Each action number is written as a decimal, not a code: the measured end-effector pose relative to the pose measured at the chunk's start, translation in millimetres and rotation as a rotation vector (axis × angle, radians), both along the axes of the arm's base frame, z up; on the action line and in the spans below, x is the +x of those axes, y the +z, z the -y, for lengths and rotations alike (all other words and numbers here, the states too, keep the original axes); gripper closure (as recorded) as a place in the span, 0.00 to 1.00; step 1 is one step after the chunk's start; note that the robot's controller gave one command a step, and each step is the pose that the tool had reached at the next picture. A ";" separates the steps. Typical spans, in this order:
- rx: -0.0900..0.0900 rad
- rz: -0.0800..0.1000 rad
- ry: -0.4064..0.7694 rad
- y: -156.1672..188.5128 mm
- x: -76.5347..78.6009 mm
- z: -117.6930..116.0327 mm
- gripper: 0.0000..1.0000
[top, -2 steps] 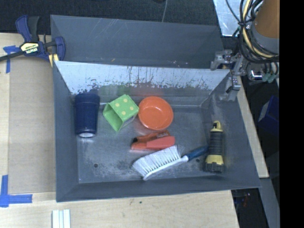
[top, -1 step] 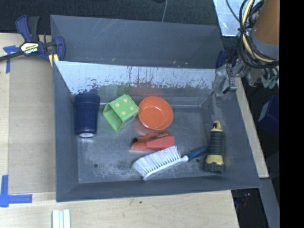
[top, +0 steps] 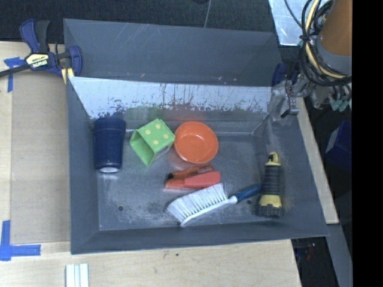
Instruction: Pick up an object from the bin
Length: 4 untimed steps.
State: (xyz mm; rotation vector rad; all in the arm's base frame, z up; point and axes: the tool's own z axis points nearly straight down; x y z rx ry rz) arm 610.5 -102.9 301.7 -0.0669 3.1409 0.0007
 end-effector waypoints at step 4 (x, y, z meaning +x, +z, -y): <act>-0.005 0.021 0.199 14.5 -30.9 -57.2 1.00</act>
Offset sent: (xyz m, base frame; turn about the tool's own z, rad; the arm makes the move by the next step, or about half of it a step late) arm -0.0396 0.0537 -0.0132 -0.0303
